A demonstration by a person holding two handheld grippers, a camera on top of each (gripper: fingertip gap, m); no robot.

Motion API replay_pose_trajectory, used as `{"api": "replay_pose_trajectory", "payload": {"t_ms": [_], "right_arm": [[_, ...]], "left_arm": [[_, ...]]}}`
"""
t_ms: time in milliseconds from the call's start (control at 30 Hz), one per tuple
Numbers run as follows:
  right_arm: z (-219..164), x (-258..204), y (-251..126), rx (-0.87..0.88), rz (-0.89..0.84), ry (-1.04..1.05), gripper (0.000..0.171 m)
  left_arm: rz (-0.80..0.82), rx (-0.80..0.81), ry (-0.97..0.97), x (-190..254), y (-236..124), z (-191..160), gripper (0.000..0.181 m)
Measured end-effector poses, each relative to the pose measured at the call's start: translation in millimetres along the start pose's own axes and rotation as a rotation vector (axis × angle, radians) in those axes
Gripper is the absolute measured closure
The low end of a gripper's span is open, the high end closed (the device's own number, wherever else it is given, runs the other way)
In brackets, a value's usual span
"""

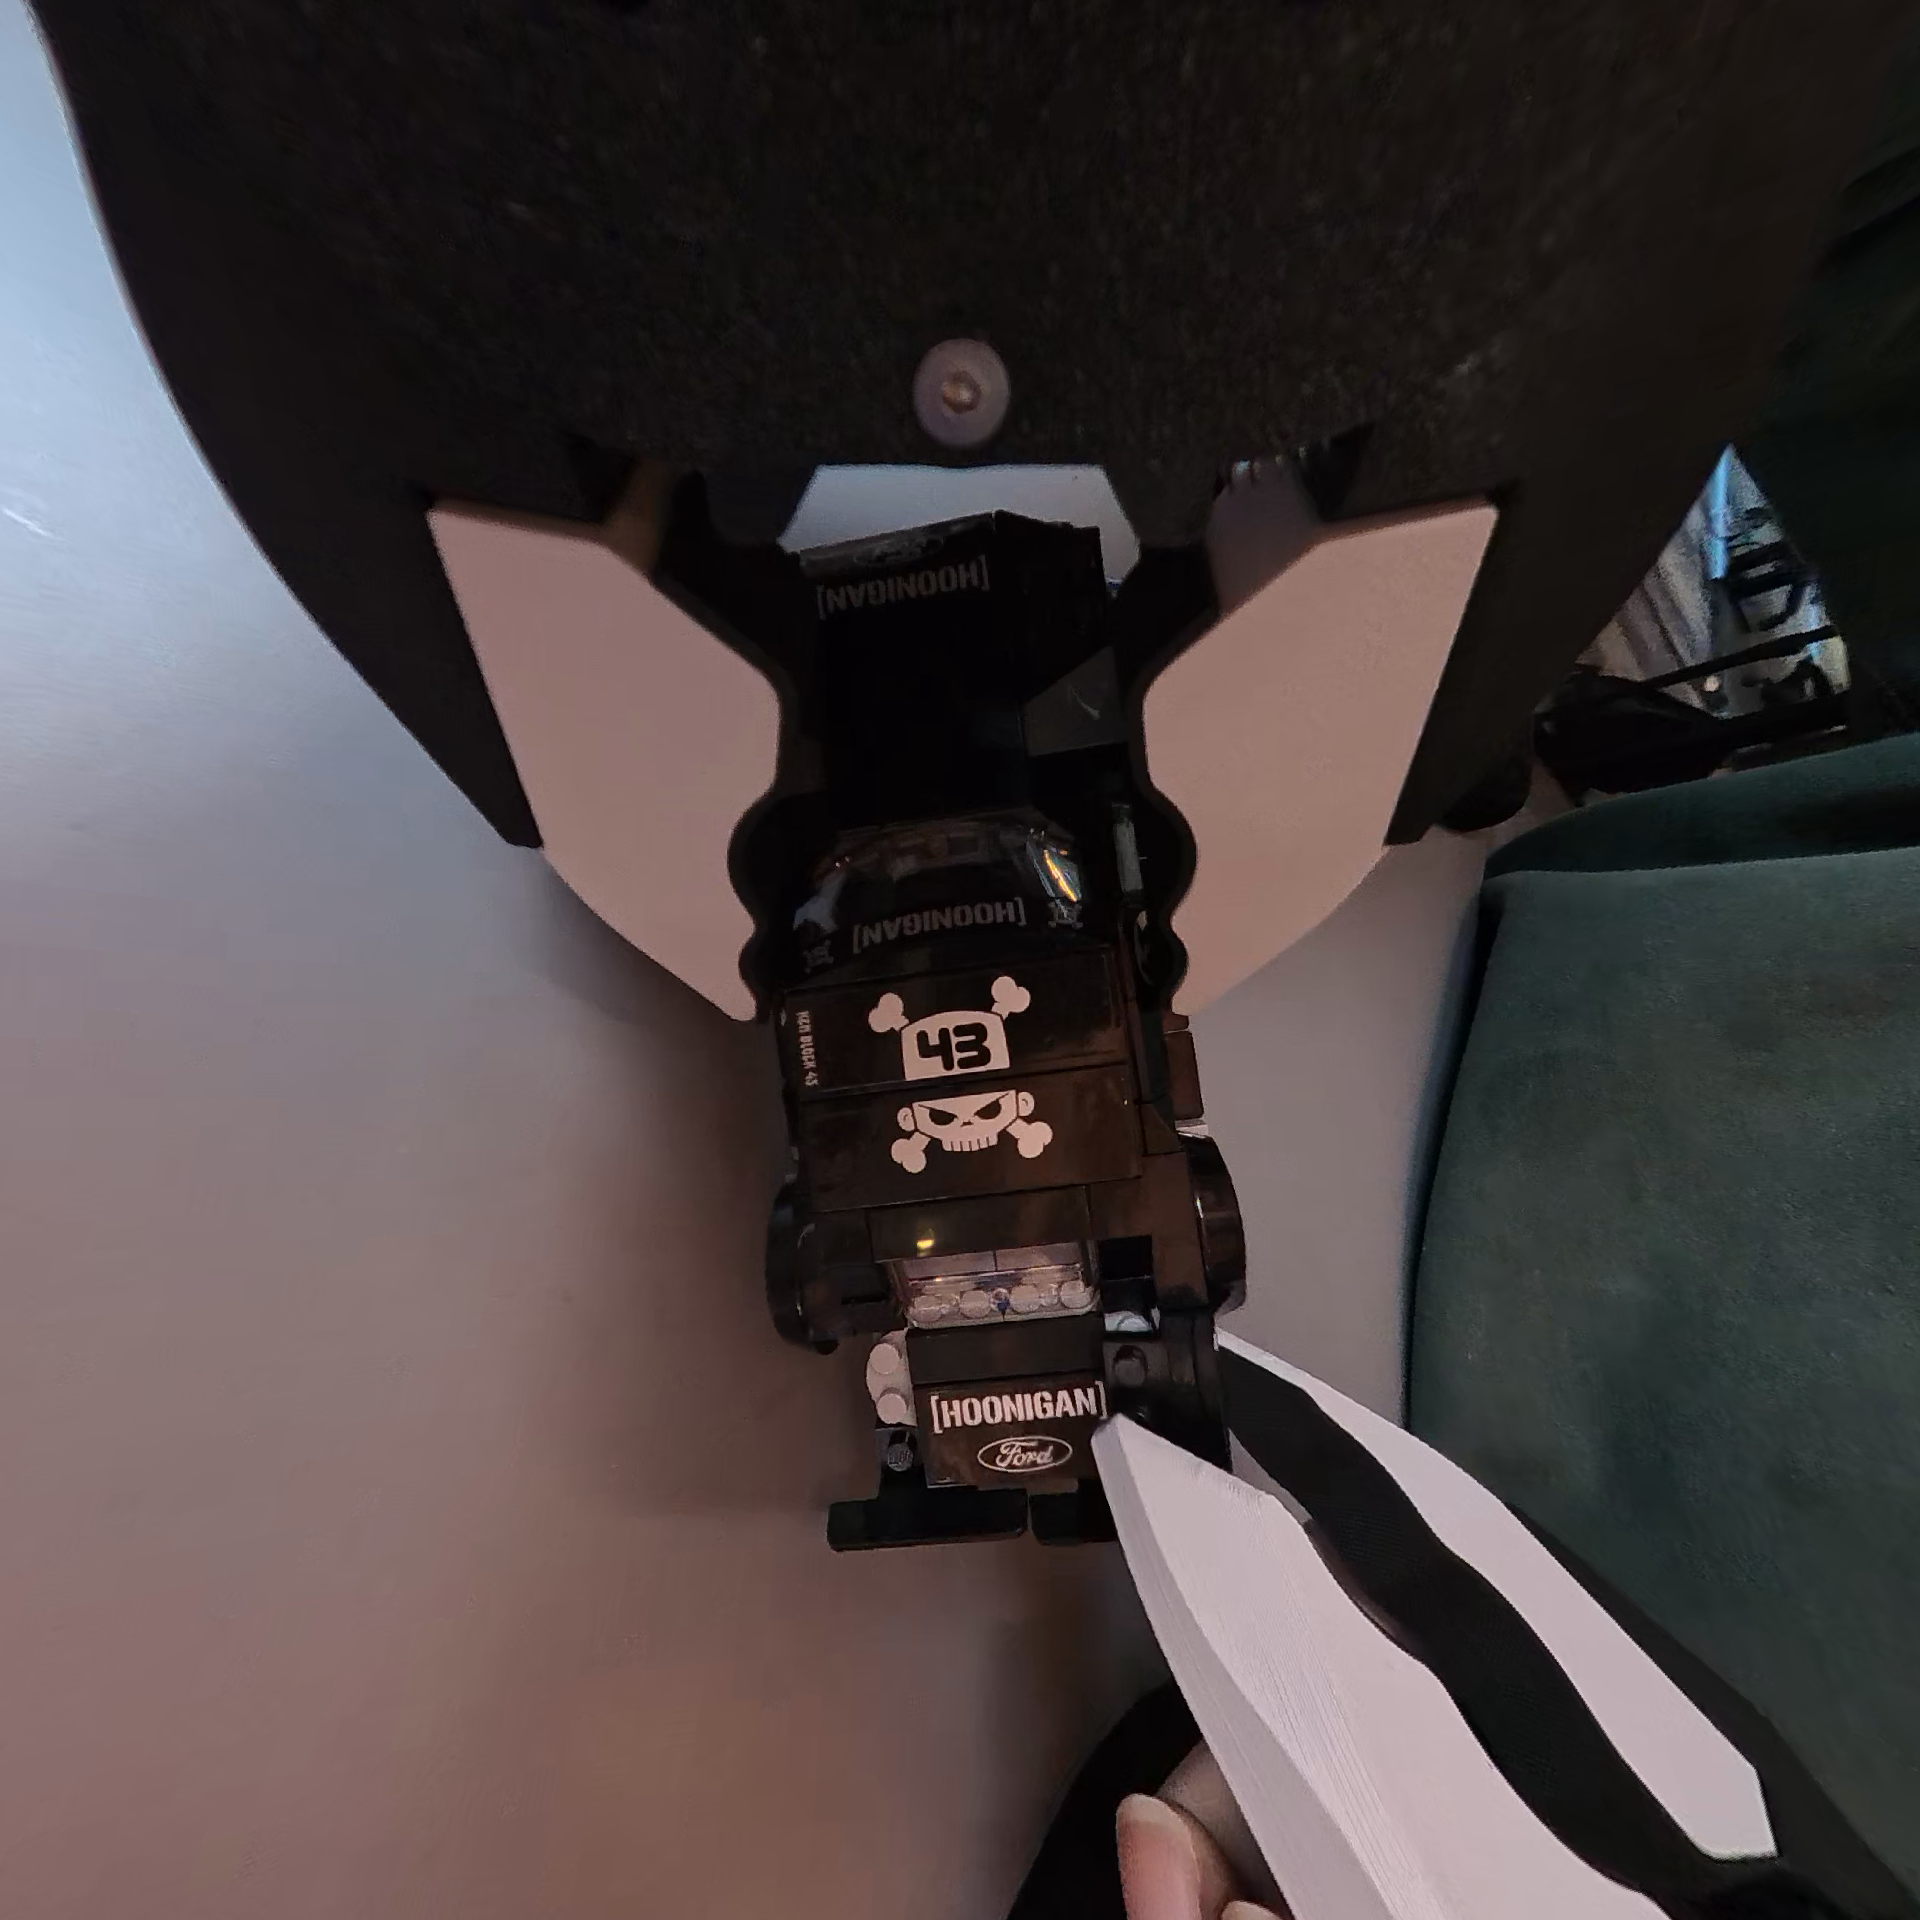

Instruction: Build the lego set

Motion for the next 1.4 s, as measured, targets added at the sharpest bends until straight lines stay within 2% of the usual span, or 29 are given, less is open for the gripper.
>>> {"api": "replay_pose_trajectory", "payload": {"t_ms": [300, 567, 800, 1033, 1233, 1333, 1400], "right_arm": [[-10.7, -9.5, 6.6, 0.060, -0.189, -0.119, 0.102], [-25.2, -18.0, 20.4, 0.088, -0.463, -0.266, 0.102], [-30.5, -27.4, 18.0, 0.202, -0.541, -0.274, 0.105], [-21.8, -78.6, 0.1, 0.464, -0.547, -0.295, 0.111], [-46.1, -72.7, 19.9, 0.355, -0.763, -0.296, 0.110], [-59.8, -69.6, 20.1, 0.368, -0.786, -0.254, 0.111], [-71.7, -64.8, 7.0, 0.416, -0.820, -0.205, 0.112]], "left_arm": [[-0.059, 0.150, -0.097, -3.6, -10.0, 6.7, 0.154], [-0.052, 0.201, -0.021, 5.3, -12.5, 12.8, 0.154], [-0.040, 0.232, 0.007, 9.3, -15.6, 17.8, 0.154], [-0.016, 0.218, 0.053, 7.5, -15.8, 13.3, 0.154], [-0.018, 0.184, 0.003, -11.6, -17.7, -4.6, 0.154], [0.013, 0.078, -0.053, -26.1, -8.8, -24.9, 0.154], [0.037, -0.016, -0.119, -36.1, 4.1, -37.2, 0.154]]}}
Point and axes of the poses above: each gripper's, where its closed fingertips meet, y out along the fingers, z out of its top, x = y × z across the jaws, the point moved 5 cm from there along -y, back along the fingers, and after that the axes turned 13 degrees about y, right-handed, at the moved point
